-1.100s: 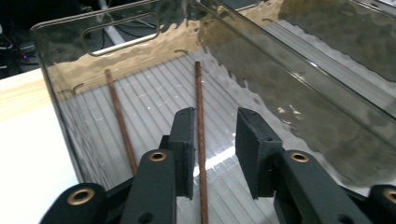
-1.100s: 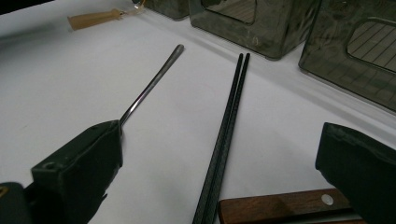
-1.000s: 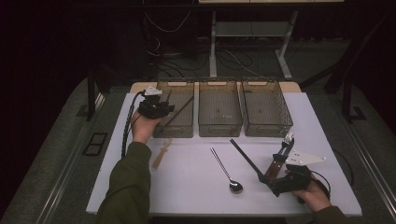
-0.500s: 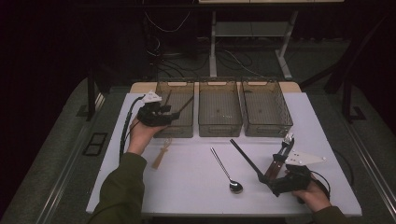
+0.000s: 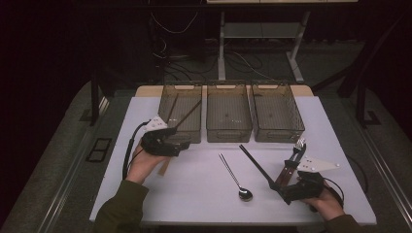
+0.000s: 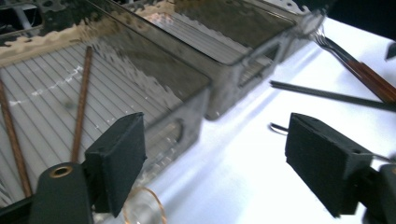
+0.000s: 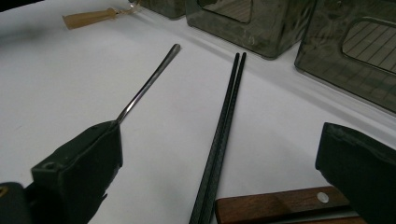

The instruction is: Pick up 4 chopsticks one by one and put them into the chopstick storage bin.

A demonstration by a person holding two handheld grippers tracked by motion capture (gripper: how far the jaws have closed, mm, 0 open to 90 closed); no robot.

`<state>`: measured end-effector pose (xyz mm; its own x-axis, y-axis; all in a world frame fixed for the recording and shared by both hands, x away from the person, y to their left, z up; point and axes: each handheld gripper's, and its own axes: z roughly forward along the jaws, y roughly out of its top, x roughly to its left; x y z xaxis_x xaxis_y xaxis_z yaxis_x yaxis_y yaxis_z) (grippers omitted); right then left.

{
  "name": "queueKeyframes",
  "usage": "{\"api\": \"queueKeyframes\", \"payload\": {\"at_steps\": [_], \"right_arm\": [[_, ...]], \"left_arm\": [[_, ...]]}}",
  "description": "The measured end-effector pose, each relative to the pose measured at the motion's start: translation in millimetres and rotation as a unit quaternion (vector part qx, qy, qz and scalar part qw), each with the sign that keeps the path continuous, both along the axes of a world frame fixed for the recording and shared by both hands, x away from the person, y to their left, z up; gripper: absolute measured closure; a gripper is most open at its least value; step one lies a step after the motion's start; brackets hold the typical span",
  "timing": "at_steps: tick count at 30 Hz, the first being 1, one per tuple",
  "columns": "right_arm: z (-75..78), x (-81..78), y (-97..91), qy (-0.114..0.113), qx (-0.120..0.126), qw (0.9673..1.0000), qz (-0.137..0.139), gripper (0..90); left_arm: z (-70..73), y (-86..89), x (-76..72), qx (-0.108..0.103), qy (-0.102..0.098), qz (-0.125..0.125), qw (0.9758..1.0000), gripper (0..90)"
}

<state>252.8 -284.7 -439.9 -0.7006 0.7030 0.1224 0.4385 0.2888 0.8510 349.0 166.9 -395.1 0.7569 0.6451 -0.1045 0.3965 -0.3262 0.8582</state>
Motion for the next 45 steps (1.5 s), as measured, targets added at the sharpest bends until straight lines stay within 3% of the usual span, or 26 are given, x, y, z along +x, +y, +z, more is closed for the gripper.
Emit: {"api": "queueKeyframes", "payload": {"at_steps": [6, 12, 17, 23, 29, 32, 36, 39, 45], "right_arm": [[1.2, 0.0, -2.6, -0.002, 0.008, 0.9999, -0.010, 0.8], [1.9, 0.8, -2.6, 0.000, 0.008, 0.9997, -0.021, 0.9], [2.2, 1.3, -1.1, 0.007, 0.000, 0.9997, -0.024, 0.8], [3.6, 3.9, -3.0, 0.029, -0.013, 0.9993, -0.017, 0.8], [7.5, 8.0, -2.2, 0.047, -0.020, 0.9986, -0.012, 0.9], [10.8, 12.1, 1.2, 0.051, -0.029, 0.9981, -0.017, 1.0], [14.9, 17.8, 4.1, 0.050, -0.023, 0.9982, -0.025, 6.2], [16.3, 25.3, 6.9, 0.051, -0.025, 0.9980, -0.027, 10.7], [18.6, 42.7, 14.6, 0.066, -0.018, 0.9975, -0.017, 31.7]], "left_arm": [[-8.6, 1.2, -25.9, -0.001, -0.006, -0.010, 0.9999, 13.2], [-15.7, -0.2, -45.1, -0.006, -0.001, -0.023, 0.9997, 9.5], [-24.2, -5.6, -60.0, -0.001, 0.007, -0.051, 0.9987, 5.3], [-29.9, -6.8, -71.6, -0.014, 0.021, -0.062, 0.9978, 0.0], [-39.9, -3.7, -76.2, -0.004, 0.019, -0.079, 0.9967, 0.0], [-43.3, -1.7, -78.4, 0.004, 0.018, -0.075, 0.9970, 0.0], [-41.6, 0.6, -77.1, 0.001, 0.012, -0.068, 0.9976, 0.0], [-41.5, 0.6, -77.3, 0.002, 0.019, -0.065, 0.9977, 0.0], [-41.5, 0.9, -76.2, 0.003, 0.023, -0.061, 0.9979, 0.0]]}}
